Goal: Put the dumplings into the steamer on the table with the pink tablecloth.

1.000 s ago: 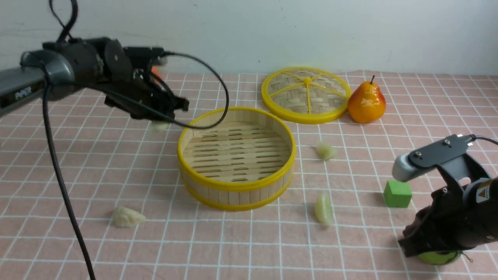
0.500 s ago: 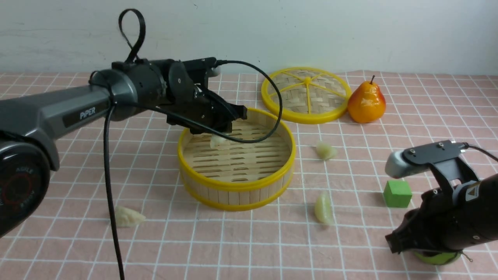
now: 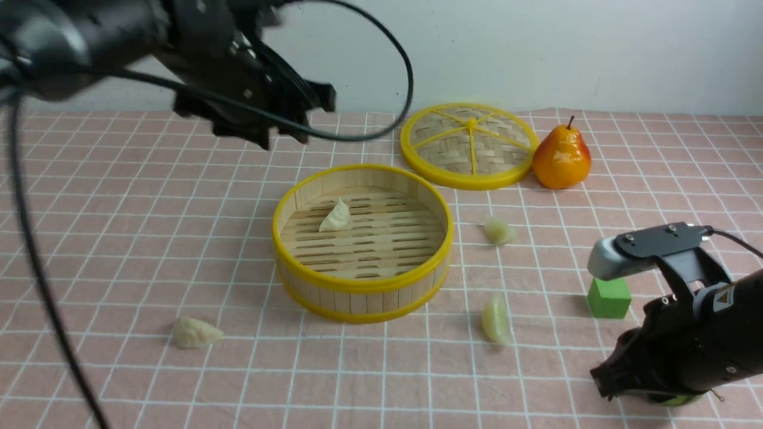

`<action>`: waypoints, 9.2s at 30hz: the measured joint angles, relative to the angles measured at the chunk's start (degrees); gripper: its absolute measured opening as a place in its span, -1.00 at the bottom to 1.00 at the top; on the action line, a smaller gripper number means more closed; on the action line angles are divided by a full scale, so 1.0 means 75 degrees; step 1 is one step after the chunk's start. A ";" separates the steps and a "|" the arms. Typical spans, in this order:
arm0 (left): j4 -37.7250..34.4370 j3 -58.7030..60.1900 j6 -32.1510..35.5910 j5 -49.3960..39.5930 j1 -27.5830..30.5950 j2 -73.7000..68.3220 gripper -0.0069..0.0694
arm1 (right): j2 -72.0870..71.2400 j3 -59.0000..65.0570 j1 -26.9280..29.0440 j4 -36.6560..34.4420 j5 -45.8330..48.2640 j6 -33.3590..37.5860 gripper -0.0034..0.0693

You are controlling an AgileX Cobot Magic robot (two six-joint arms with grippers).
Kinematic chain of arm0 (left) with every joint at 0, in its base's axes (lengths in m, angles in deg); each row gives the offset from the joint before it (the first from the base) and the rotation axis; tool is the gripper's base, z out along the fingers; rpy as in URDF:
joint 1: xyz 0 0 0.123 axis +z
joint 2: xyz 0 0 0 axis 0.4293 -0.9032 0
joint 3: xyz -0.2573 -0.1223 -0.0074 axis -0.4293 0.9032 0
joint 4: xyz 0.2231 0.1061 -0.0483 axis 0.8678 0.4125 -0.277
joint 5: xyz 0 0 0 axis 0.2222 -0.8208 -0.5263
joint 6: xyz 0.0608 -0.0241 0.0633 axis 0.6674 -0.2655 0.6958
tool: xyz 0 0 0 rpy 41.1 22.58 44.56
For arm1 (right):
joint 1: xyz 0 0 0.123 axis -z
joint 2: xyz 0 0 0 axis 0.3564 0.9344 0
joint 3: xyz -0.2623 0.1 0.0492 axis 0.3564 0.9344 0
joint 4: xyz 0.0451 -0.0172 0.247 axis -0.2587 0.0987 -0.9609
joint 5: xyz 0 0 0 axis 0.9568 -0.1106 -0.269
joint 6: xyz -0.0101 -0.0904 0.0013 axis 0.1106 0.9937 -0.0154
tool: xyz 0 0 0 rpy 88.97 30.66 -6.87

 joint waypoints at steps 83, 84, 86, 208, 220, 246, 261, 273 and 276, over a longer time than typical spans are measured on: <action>0.0821 0.4253 -0.0489 -0.0186 -0.1877 0.5583 -0.86 | 0.3064 -0.3399 0.0111 -0.0743 -0.0052 0.1427 -0.08; 0.0835 0.4485 -0.0489 -0.0166 -0.1877 0.5674 -0.86 | 0.3137 -0.3485 0.0111 -0.0681 -0.0052 0.1427 -0.06; 0.1007 0.5633 -0.0489 -0.0165 -0.1877 0.6534 -0.86 | 0.3856 -0.4372 0.0174 -0.0073 -0.0044 0.1332 0.08; 0.2531 0.9963 -0.1280 0.1935 -0.1877 1.0343 -0.77 | 0.6303 -0.6697 -0.1570 -0.0653 -0.1352 0.1041 -0.10; 0.2590 0.9963 -0.1280 0.1935 -0.1877 1.0343 -0.74 | 0.4001 -0.6697 -0.1344 0.1829 -0.0564 0.0448 0.61; 0.2616 0.9963 -0.1280 0.1935 -0.1877 1.0343 -0.67 | -0.6952 0.4138 -0.0746 0.6829 -0.6572 -0.3549 -0.93; 0.2616 0.9963 -0.1280 0.1935 -0.1877 1.0343 -0.63 | -0.7324 0.5887 -0.0746 0.4431 -0.5256 -0.4030 -0.92; 0.2616 0.9963 -0.1280 0.1927 -0.1877 1.0343 -0.61 | -0.9785 0.6103 0.1780 0.3521 -0.3175 -0.4030 -0.91; 0.2616 0.9963 -0.1280 0.1927 -0.1877 1.0343 -0.60 | -1.0162 0.6103 0.2591 0.3471 -0.3088 -0.4023 -0.91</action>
